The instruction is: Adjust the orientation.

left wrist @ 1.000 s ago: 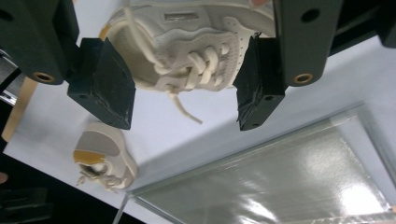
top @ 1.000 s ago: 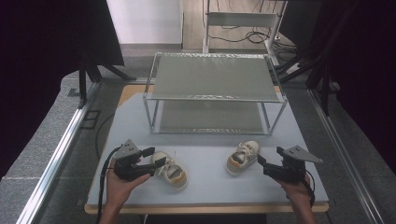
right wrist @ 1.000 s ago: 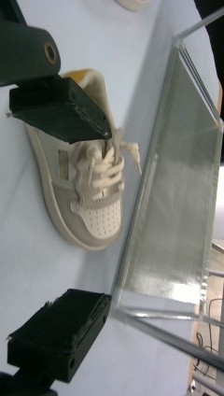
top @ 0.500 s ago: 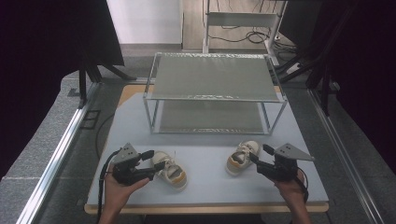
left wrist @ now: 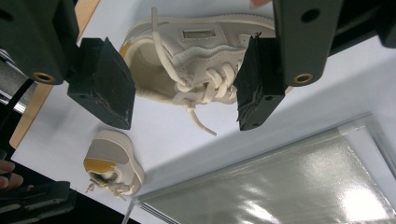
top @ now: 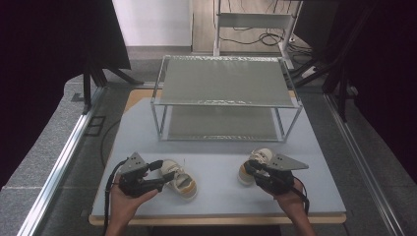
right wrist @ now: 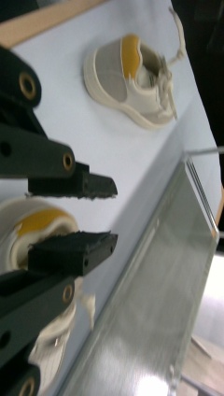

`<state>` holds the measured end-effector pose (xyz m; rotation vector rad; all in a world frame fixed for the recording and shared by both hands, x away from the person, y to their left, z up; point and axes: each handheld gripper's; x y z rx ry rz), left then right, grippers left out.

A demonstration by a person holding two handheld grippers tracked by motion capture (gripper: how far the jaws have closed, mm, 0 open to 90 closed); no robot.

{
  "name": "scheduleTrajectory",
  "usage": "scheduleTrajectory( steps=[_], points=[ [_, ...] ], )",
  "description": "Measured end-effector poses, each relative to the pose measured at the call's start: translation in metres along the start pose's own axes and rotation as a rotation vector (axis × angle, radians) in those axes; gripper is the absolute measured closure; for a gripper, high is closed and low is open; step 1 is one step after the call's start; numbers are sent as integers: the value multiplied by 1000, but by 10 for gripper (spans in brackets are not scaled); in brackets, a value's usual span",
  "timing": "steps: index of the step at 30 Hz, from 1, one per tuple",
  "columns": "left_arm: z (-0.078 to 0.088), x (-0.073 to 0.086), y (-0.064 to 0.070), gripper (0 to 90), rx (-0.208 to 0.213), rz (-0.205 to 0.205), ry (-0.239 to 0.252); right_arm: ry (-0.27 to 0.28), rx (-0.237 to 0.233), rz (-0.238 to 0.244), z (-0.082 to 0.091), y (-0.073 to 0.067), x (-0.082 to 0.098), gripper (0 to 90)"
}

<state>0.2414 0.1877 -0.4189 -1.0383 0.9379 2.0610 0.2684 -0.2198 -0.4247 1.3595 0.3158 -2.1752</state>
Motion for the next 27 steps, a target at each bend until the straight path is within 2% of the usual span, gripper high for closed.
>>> scheduleTrajectory(
  steps=[6, 12, 18, 27],
  points=[
    [6, -1, -1, 372, -4, 6, 21, -25, -78, 15, -12, -19, -4, 827],
    [6, 1, -5, 372, -14, 27, 20, -36, -144, 49, -28, -43, -8, 857],
    [11, 1, -5, 372, -13, 23, 31, -88, -193, 105, -44, -70, -5, 860],
    [23, 1, -8, 375, -31, 35, 84, -142, -269, 188, -68, -110, 1, 865]
  ],
)
Point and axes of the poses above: each handheld gripper's, and its own axes: z roughly backward along the jaws, x roughly out of its underside, y roughly to its right, and after that the axes turned 14 degrees about x, right-handed
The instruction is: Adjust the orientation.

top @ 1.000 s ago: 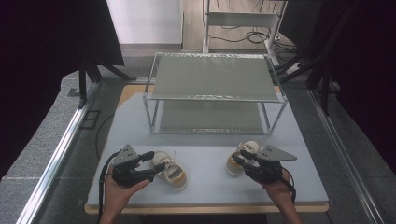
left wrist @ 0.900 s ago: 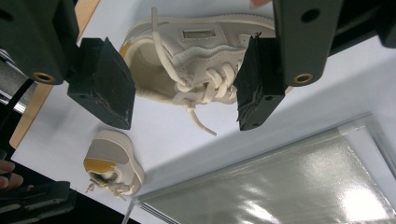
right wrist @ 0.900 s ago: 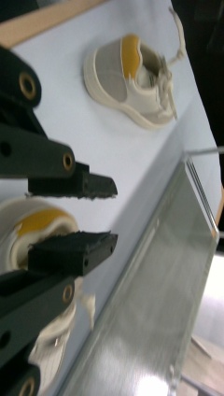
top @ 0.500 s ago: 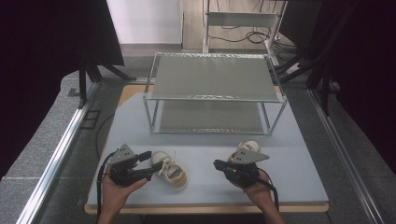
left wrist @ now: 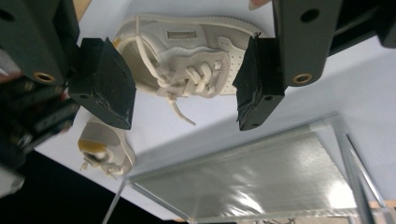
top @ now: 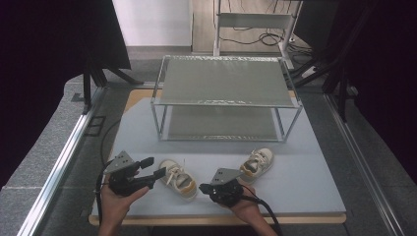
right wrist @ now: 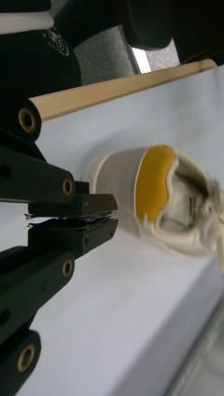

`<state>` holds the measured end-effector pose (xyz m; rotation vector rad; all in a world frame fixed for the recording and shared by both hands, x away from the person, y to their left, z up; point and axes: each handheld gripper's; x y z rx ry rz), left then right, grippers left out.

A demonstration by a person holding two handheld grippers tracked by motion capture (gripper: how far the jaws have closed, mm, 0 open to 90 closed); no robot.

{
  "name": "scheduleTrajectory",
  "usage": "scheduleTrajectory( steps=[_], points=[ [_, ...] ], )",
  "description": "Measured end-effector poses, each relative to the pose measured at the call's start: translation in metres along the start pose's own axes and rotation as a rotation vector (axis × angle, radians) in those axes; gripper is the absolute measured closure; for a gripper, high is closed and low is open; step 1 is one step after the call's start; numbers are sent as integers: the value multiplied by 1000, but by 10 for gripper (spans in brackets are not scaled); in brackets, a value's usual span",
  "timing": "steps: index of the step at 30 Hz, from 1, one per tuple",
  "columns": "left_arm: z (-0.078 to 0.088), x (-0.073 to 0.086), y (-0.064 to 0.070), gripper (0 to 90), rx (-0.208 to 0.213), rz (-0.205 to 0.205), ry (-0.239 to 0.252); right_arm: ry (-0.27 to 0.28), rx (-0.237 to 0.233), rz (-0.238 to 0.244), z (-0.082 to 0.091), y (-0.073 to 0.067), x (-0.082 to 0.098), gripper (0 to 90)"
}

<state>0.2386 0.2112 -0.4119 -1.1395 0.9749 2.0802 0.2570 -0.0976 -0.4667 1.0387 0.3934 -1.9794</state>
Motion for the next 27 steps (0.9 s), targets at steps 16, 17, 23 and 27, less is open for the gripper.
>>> scheduleTrajectory(
  steps=[16, 17, 23, 27],
  points=[
    [-6, 3, -2, 375, 20, 13, -13, 16, -74, 39, -23, -21, -8, 863],
    [-4, 5, -5, 375, 19, 24, -9, 17, -90, 42, -26, -23, -10, 862],
    [10, 11, -9, 376, 6, 55, 26, 30, -168, 89, -42, -36, -23, 858],
    [20, 16, -8, 377, -10, 64, 38, 28, -198, 126, -54, -49, -34, 846]
  ],
)
Point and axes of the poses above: each handheld gripper's, and its own axes: z roughly backward along the jaws, x roughly out of its underside, y roughly to its right, and after that the axes turned 14 degrees about x, right-handed
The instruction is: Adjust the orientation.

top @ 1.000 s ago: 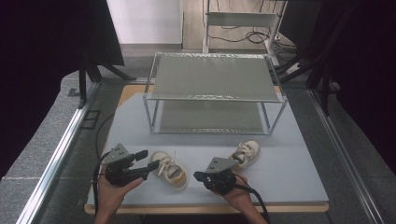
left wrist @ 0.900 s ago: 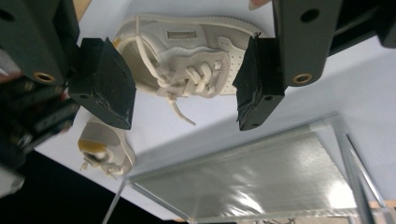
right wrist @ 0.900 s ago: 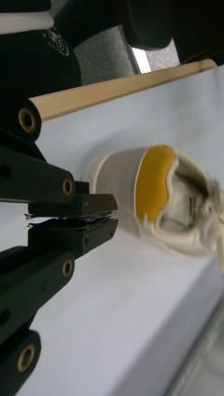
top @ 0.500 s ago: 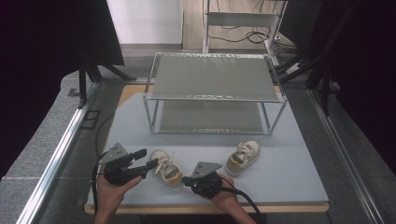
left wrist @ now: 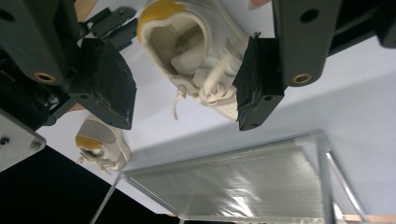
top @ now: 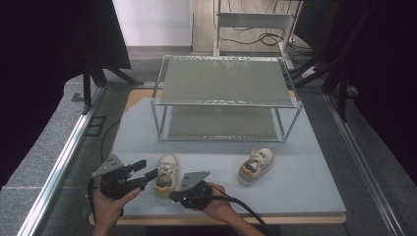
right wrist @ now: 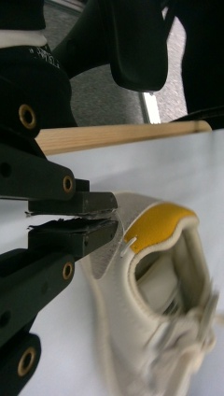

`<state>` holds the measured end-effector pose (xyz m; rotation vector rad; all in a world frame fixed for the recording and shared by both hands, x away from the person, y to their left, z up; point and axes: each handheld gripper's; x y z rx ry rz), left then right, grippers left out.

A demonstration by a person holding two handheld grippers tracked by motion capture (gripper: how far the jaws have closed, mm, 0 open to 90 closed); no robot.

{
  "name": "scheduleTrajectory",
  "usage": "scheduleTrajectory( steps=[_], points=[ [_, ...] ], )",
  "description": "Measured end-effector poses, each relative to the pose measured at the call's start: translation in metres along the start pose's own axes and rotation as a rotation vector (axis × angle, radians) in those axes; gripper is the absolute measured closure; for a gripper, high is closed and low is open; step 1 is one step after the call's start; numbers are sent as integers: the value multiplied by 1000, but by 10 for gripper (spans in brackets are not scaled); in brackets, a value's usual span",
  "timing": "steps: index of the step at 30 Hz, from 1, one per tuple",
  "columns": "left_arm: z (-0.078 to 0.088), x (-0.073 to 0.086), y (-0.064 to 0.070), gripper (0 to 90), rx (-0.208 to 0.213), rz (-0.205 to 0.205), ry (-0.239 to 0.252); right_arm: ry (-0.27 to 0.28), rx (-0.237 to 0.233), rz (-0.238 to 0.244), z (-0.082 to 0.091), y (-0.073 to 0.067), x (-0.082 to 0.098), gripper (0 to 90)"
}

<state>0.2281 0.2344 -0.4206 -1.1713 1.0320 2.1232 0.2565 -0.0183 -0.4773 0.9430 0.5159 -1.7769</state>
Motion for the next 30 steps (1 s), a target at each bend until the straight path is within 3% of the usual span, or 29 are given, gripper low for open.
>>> scheduleTrajectory(
  steps=[5, 9, 12, 17, 23, 30],
  points=[
    [10, 1, 1, 377, -18, 8, 23, 0, -12, 34, -12, -7, -11, 844],
    [9, 0, -1, 377, -17, 11, 20, 30, 22, 38, 2, -5, -9, 823],
    [2, -1, -4, 376, -7, 13, 9, 62, 79, 16, 27, 3, -1, 807],
    [-6, -3, -5, 376, 8, 9, -10, 84, 197, -84, 68, 26, 25, 794],
    [-7, -9, -1, 375, 26, -22, -11, 90, 268, -122, 93, 38, 37, 776],
    [-4, -10, -6, 375, 28, -15, -5, 71, 381, -112, 106, 49, 40, 760]
  ],
)
Point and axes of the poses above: each handheld gripper's, and its own axes: z roughly backward along the jaws, x roughly out of its underside, y roughly to its right, and after that the axes turned 14 degrees about x, right-handed
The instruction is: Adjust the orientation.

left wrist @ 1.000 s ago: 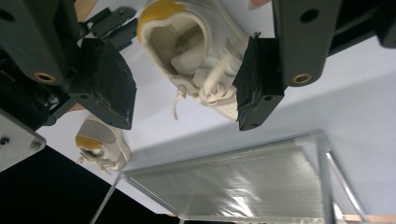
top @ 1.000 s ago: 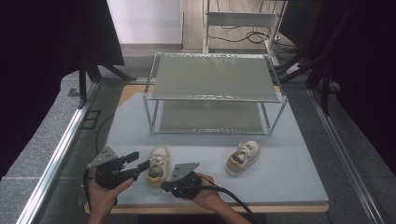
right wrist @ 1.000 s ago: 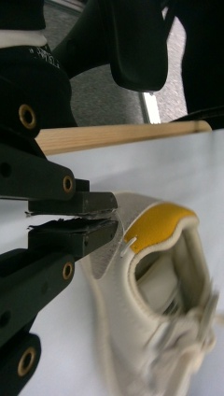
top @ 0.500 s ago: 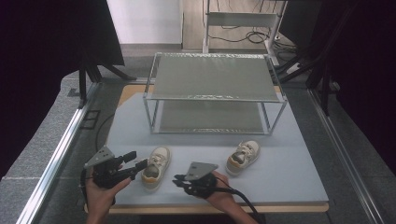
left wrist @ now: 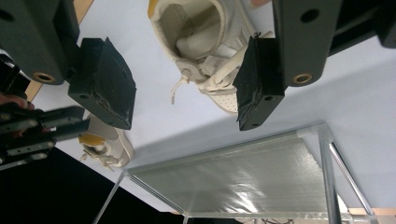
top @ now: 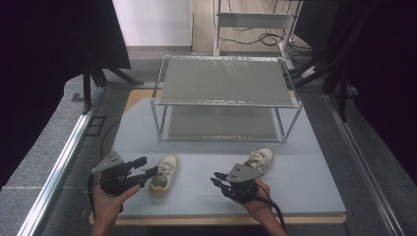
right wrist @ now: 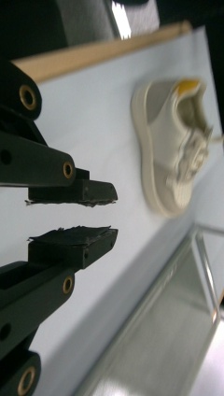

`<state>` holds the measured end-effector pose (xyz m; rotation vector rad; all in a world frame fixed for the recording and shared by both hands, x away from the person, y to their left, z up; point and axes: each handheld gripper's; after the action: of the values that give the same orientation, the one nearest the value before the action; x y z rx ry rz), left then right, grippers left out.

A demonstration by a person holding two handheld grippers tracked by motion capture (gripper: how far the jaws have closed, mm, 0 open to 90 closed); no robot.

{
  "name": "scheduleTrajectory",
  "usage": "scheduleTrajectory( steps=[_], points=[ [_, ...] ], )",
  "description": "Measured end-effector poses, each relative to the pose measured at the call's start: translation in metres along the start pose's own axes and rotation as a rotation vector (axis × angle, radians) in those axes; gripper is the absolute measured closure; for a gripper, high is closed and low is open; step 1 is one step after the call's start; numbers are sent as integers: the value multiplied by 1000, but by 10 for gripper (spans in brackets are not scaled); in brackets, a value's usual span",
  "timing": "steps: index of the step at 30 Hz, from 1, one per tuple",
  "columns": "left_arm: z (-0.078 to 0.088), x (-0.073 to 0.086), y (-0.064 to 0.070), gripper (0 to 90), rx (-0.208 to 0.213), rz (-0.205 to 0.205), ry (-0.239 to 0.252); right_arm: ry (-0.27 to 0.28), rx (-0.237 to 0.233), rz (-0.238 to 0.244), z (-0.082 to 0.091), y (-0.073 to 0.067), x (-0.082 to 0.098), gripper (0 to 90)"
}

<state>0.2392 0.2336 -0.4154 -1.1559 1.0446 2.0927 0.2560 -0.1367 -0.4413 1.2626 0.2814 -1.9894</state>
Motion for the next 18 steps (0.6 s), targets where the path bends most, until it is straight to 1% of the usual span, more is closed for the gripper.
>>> scheduleTrajectory(
  steps=[2, 3, 5, 9, 10, 12, 14, 17, 18],
  points=[
    [2, 0, 0, 374, 1, 2, 9, -10, 60, 19, 2, 6, 1, 761],
    [3, -1, 0, 374, 0, 3, 11, -16, 85, 15, 3, 10, 2, 764],
    [4, -1, 0, 375, 1, 1, 11, -14, 108, 3, 6, 17, 3, 776],
    [4, -3, 5, 375, 0, -14, 11, -30, 204, 8, 10, 32, 7, 809],
    [4, -4, 6, 375, 2, -16, 9, -35, 212, -3, 11, 35, 9, 829],
    [3, -5, 8, 375, 5, -21, 8, -42, 208, -29, 10, 40, 13, 861],
    [1, -5, 10, 374, 8, -26, 4, -64, 213, -28, 6, 42, 17, 879],
    [-2, -5, 10, 374, 7, -23, -4, -95, 215, -34, -2, 45, 24, 895],
    [-2, -5, 9, 374, 7, -23, -8, -97, 206, -38, -3, 45, 26, 895]
  ],
)
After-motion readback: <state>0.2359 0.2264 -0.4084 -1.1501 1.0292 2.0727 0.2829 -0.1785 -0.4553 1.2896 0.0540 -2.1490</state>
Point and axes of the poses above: each handheld gripper's, and its own axes: z roughly backward along the jaws, x roughly out of its underside, y roughly to its right, and after that the axes turned 14 degrees about x, right-handed
